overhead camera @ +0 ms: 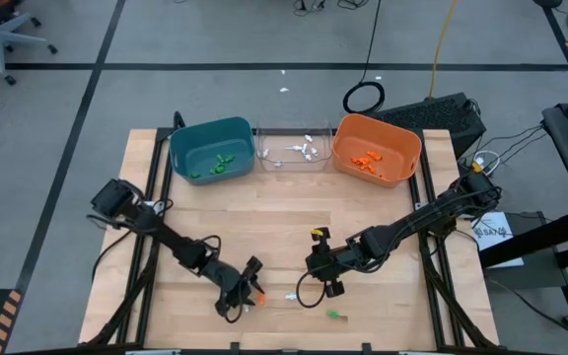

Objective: Sort Halloween decoration
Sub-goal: Put the orange skeleton toy into the orange bin

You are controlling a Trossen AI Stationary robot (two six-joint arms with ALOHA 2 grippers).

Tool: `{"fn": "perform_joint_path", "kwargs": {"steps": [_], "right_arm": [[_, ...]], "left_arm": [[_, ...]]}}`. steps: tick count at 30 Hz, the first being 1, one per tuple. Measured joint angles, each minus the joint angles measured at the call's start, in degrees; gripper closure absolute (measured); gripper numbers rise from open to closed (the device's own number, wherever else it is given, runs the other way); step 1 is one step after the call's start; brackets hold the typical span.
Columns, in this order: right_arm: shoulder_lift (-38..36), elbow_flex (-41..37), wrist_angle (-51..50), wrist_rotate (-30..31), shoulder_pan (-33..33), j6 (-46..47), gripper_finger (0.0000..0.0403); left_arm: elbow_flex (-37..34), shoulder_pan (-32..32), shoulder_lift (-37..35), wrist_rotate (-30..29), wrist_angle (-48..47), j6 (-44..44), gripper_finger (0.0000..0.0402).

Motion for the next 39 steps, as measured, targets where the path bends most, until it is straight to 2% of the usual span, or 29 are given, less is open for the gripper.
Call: {"fn": "perform_joint_path", "kwargs": {"steps": [5,9,13,17,19,22,27,33,39], "right_arm": [[0.0,0.0,0.0,0.0,0.0,0.0,0.0271],[0.0,0.0,0.0,0.0,0.0,0.0,0.0271],[0.0,0.0,0.0,0.0,0.0,0.0,0.0271],[0.0,0.0,0.0,0.0,0.0,-0.2,0.0271],[0.0,0.0,0.2,0.0,0.0,-0.8,0.0271],[0.0,0.0,1.2,0.0,0.0,-0.9,0.0271],[0.0,0.0,1.9,1.2,0.0,-2.4,0.0271],[0.0,0.0,3.7,10.8,0.0,-5.9,0.0271],[0.0,0.0,11.8,20.4,0.4,-15.3,0.0271]], "left_arm": [[0.0,0.9,1.5,0.2,0.0,0.0,0.0219],[0.0,1.7,3.0,2.9,0.9,1.0,0.0264],[0.1,1.8,3.2,3.1,1.3,4.0,0.0314],[0.0,1.9,2.8,1.1,2.5,4.7,0.0375],[0.0,2.0,1.9,-2.2,2.5,5.2,0.0393],[0.0,2.0,0.1,-7.7,2.6,6.3,0.0391],[-0.1,2.0,-5.5,-15.0,2.8,13.0,0.039],[-0.1,1.9,-14.2,-25.1,2.9,19.4,0.039],[0.0,2.0,-20.2,-26.1,2.9,20.2,0.0389]]}}
